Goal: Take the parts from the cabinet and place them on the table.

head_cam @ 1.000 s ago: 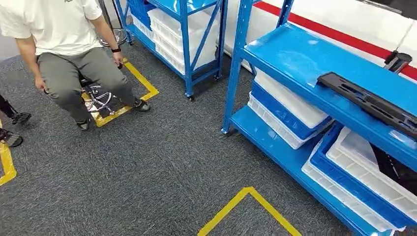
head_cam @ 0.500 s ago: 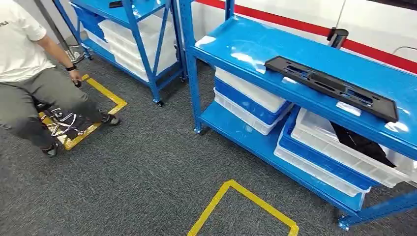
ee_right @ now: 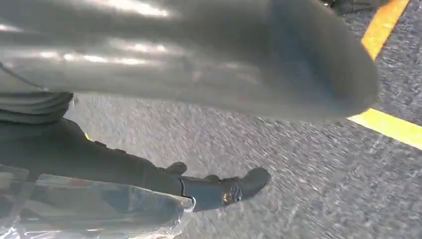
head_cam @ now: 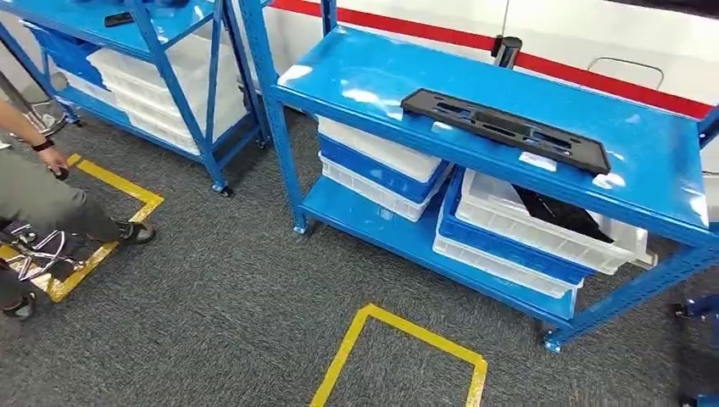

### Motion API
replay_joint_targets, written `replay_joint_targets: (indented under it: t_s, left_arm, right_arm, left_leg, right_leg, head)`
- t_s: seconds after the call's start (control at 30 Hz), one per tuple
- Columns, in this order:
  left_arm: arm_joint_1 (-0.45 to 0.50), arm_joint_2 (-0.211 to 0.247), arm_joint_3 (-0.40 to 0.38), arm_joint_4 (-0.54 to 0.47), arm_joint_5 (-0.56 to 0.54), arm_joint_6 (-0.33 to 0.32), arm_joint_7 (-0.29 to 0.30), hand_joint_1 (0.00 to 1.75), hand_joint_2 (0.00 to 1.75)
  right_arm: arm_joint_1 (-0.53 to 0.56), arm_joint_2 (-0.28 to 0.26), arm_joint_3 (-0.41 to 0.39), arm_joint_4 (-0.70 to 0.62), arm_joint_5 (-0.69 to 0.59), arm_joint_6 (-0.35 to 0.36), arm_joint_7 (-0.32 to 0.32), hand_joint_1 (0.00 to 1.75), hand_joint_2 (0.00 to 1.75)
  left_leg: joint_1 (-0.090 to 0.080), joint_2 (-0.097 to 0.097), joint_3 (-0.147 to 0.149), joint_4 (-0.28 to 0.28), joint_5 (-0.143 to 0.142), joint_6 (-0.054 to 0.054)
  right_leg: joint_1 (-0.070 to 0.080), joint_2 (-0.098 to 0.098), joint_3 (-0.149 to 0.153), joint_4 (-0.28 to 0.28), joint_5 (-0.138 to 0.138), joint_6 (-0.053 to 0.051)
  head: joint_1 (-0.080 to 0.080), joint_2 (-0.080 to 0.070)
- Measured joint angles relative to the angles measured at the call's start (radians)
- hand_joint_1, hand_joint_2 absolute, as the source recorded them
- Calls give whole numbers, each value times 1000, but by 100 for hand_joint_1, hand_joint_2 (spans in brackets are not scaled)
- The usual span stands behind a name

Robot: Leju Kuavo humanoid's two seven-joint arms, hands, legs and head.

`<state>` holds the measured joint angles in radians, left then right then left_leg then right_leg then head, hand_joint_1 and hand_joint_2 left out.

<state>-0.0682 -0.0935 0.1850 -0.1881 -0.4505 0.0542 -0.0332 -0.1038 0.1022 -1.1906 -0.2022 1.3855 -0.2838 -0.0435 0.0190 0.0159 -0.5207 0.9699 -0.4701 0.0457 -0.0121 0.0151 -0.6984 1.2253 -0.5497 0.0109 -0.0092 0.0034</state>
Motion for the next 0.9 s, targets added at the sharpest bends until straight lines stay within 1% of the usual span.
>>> replay_joint_targets:
  t_s: [0.03, 0.07, 0.1, 0.13, 0.17, 0.2, 0.23, 0.27, 0.33, 0.37, 0.4, 0.43, 0.47, 0.5, 0.53, 0.57, 0.6, 0.63, 0.67, 0.7, 0.73, 0.77, 0.83, 0.87, 0.9]
  left_arm:
    - [0, 0, 0, 0, 0, 0, 0, 0, 175]
    - [0, 0, 0, 0, 0, 0, 0, 0, 175]
    - [0, -1, 0, 0, 0, 0, 0, 0, 175]
    - [0, -2, 0, 0, 0, 0, 0, 0, 175]
    - [0, -3, 0, 0, 0, -1, 0, 0, 175]
    - [0, -3, 1, 0, 0, -1, 0, 0, 175]
    - [0, 0, 1, 0, 0, -1, -1, 0, 175]
    - [0, 0, 2, 0, 0, -1, -3, 0, 175]
    - [-4, -1, 3, 0, 0, -1, -5, 0, 175]
    - [-4, -1, 3, -2, 0, 0, -6, 0, 175]
    - [-6, 0, 3, -2, 0, 0, -6, 0, 175]
    - [-5, -1, 3, -2, -1, 0, -7, 0, 175]
    - [-4, -1, 3, -2, -1, 0, -7, 0, 175]
    - [-1, -1, 4, -2, -2, 0, -7, 0, 175]
    - [0, 0, 4, -2, -2, 1, -7, 0, 175]
    - [2, 0, 4, -1, -2, 2, -6, 0, 175]
    - [3, 0, 4, -1, -2, 2, -6, 0, 175]
    - [3, 0, 4, -1, -2, 2, -6, 0, 175]
    - [2, 0, 4, -1, -3, 2, -6, 0, 175]
    - [2, 0, 4, -1, -3, 2, -6, 0, 175]
    - [2, 4, 5, -1, -3, 2, -6, 0, 175]
    - [2, 2, 5, -1, -6, 2, -6, 0, 175]
    - [-2, 3, 5, -1, -6, 2, -6, 0, 175]
    - [-3, 2, 5, -2, -6, 2, -6, 0, 175]
    - [-3, -3, 5, -2, -6, 2, -6, 0, 175]
  right_arm:
    - [0, 0, 0, 0, 0, 0, 0, 0, 0]
    - [3, -1, 0, 0, 0, 0, 0, 0, 0]
    - [5, -2, 0, 0, 0, 0, 0, 0, 0]
    - [6, -4, 0, 0, -1, 0, 0, 0, 0]
    - [6, -6, 0, 0, -1, 0, 0, 0, 0]
    - [4, -5, 0, 0, -1, 0, 0, 0, 0]
    - [0, -1, 0, 0, -1, 0, 0, 0, 0]
    - [-1, -1, 0, 0, -1, 0, 0, 0, 0]
    - [3, -3, 0, 0, 0, 0, 0, 0, 0]
    - [3, -3, 0, 0, 0, 0, 0, 0, 0]
    - [4, -2, 0, 0, 0, 0, 0, 0, 0]
    - [4, -2, 0, 0, 0, 0, 0, 0, 0]
    - [2, -2, 0, 0, 0, 0, 0, 0, 0]
    - [0, -2, 0, 0, 0, 0, 0, 0, 0]
    - [0, -1, 0, 0, 1, 0, 0, 0, 0]
    - [1, -1, 1, 0, 1, 0, 0, 0, 0]
    - [3, -2, 1, 0, 1, 0, 0, 0, 0]
    - [5, -2, 0, 0, 1, 1, 0, 0, 0]
    - [4, -2, 1, 0, 2, 1, 0, 0, 0]
    - [3, -2, 1, 0, 3, 1, 0, 0, 0]
    - [2, 5, 2, 2, 3, 2, 0, 0, 0]
    - [-1, 3, 2, 0, 3, 2, 0, 0, 0]
    - [2, 2, 2, 1, 3, 2, 0, 0, 0]
    - [5, 3, 2, 1, 3, 2, 0, 0, 0]
    - [5, -1, 2, 0, 3, 2, -1, 0, 0]
  left_leg:
    - [0, 11, -1, 0, -1, 0]
    - [1, 29, -1, 1, -3, -3]
    - [3, 42, 1, 1, -5, -6]
    - [6, 53, 3, 2, -8, -11]
    - [10, 63, 7, 5, -12, -18]
    - [7, 74, 10, 14, -19, -30]
    - [1, 83, 9, 17, -27, -40]
    - [0, 91, 13, 20, -32, -48]
    - [3, 108, 24, 12, -32, -53]
    - [8, 117, 27, 12, -38, -60]
    - [15, 79, 26, 24, -50, -68]
    - [15, 25, 5, 72, -89, -67]
    - [13, -1, -32, 150, -134, -66]
    - [12, -10, -73, 234, -173, -65]
    - [11, -14, -114, 311, -199, -62]
    - [10, -15, -139, 346, -198, -57]
    - [8, -15, -140, 333, -175, -51]
    - [6, -20, -119, 273, -126, -41]
    - [1, -33, -79, 182, -71, -29]
    - [-2, -64, -44, 104, -31, -15]
    - [-5, -114, -24, 56, -25, 1]
    - [-7, -94, -22, 46, -26, -2]
    - [-14, -75, -21, 46, -25, -2]
    - [-15, -65, -18, 39, -20, 1]
    - [0, -48, -10, 17, -5, 0]
  right_leg:
    - [-2, -1, -24, 49, -16, 3]
    - [-6, -3, -39, 82, -16, 15]
    - [-12, -7, -18, 44, 4, 29]
    - [-17, -16, 24, -31, 35, 43]
    - [-22, -36, 79, -129, 69, 56]
    - [-24, -88, 129, -219, 87, 62]
    - [-14, -96, 131, -210, 84, 54]
    - [-13, -78, 126, -213, 87, 36]
    - [-7, -58, 119, -211, 84, 21]
    - [-14, -44, 130, -213, 85, 10]
    - [-21, -34, 127, -214, 87, 5]
    - [-19, -27, 127, -214, 91, -3]
    - [-16, -15, 126, -214, 92, -11]
    - [-12, -3, 125, -214, 92, -13]
    - [-7, 11, 124, -214, 92, -17]
    - [-2, 26, 124, -214, 92, -17]
    - [1, 39, 126, -214, 92, -17]
    - [4, 55, 128, -214, 93, -17]
    - [8, 70, 130, -214, 94, -20]
    - [9, 83, 131, -214, 95, -20]
    - [6, 89, 129, -214, 96, -19]
    - [15, 100, 127, -212, 97, -16]
    - [8, 118, 119, -214, 102, -7]
    - [12, 128, 104, -218, 105, 0]
    - [18, 110, 107, -204, 101, 1]
  head:
    - [-1, 0]
    - [1, 0]
    - [0, 0]
    - [0, 0]
    - [0, 0]
    - [2, 0]
    - [6, 0]
    - [0, 0]
    - [0, 0]
    - [0, 0]
    - [-2, 0]
    - [-5, 0]
    - [-7, 0]
    - [-8, 0]
    - [-7, 0]
    - [-6, 0]
    - [-8, 0]
    - [-7, 0]
    - [-7, 0]
    - [-7, 0]
    - [-5, 0]
    - [-6, 0]
    - [-6, 0]
    - [-7, 0]
    - [-5, 0]
